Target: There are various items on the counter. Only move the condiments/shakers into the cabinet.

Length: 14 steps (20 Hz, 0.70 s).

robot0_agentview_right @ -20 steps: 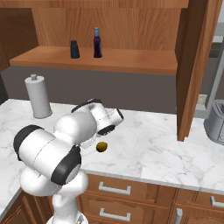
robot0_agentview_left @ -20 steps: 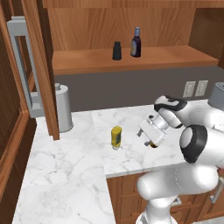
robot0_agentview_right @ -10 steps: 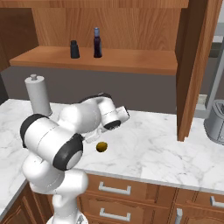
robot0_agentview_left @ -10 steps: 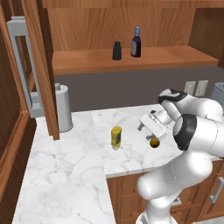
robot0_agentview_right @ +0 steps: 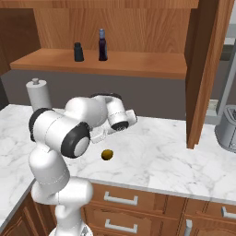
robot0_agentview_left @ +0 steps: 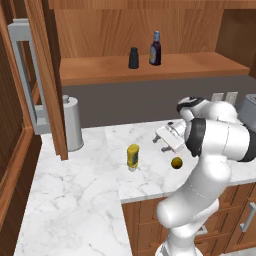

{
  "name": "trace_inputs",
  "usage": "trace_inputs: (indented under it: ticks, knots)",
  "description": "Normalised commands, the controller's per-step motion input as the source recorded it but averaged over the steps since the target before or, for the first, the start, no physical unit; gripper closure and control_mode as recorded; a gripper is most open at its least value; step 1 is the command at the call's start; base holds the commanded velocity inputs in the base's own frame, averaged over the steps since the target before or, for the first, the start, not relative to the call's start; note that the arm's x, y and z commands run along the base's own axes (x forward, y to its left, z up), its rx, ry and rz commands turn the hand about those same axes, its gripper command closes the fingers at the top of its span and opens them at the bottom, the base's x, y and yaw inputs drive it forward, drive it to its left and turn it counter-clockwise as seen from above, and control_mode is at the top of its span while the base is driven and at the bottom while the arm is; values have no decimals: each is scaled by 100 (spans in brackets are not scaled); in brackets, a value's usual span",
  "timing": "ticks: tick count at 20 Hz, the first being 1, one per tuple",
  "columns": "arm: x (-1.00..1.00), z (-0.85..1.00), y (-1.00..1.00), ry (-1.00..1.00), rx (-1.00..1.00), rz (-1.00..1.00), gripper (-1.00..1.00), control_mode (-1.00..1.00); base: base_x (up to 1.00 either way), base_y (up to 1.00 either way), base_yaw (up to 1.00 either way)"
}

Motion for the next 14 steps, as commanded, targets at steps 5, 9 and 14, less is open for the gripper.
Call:
trace_inputs:
  ticks: [5,9,14]
  knots:
    - [15,-7,31,13,0,7,-100,-100,0,0,0]
    - [5,-14,33,5,0,9,-100,-100,0,0,0]
    - [0,-9,21,1,0,8,-100,-100,0,0,0]
